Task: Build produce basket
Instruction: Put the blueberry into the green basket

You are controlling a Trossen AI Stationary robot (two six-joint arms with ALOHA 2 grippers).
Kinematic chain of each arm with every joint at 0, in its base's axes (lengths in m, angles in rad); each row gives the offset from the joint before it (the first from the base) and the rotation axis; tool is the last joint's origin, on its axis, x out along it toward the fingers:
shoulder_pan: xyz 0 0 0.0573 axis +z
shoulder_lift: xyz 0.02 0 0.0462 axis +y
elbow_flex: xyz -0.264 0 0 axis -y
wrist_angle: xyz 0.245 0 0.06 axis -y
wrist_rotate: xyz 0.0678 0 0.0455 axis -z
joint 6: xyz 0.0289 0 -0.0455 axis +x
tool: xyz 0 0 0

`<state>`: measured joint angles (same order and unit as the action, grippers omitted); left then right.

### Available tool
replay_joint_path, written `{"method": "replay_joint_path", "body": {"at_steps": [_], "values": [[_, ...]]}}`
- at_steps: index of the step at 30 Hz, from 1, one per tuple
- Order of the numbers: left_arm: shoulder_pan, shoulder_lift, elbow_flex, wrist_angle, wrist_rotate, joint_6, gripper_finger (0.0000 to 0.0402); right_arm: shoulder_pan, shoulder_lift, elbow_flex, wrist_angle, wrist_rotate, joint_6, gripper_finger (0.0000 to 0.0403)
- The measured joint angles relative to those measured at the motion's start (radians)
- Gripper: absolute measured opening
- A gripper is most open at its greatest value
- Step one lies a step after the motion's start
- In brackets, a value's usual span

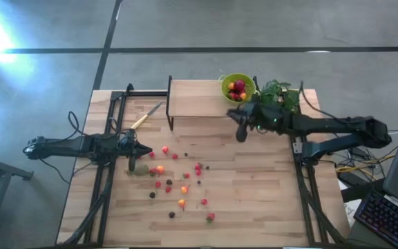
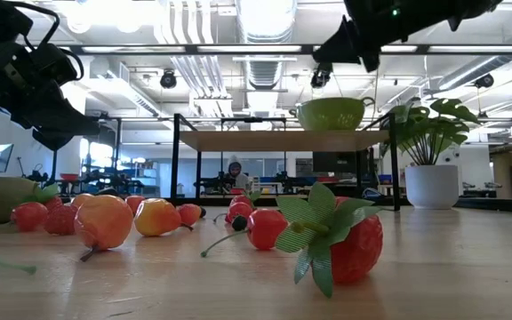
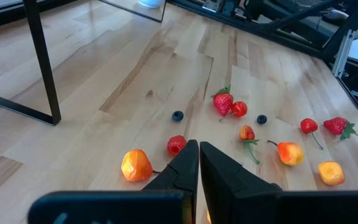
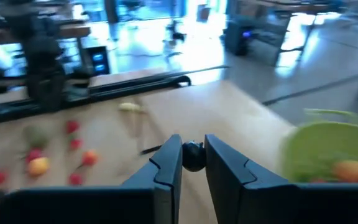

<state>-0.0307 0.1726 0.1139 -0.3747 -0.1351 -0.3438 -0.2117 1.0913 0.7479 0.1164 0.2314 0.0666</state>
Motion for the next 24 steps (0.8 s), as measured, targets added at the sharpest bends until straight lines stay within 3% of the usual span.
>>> {"method": "replay_joint_path", "body": {"at_steps": [12, 24], "values": [[0.0, 0.0, 0.0, 0.0, 0.0, 0.0, 0.0021, -0.227, -0.017, 0.0, -0.034, -0.001, -0.018, 0.0054], [0.0, 0.0, 0.0, 0.0, 0.0, 0.0, 0.0021, -0.341, -0.016, 0.0, -0.164, 0.0, -0.018, 0.0057]]}}
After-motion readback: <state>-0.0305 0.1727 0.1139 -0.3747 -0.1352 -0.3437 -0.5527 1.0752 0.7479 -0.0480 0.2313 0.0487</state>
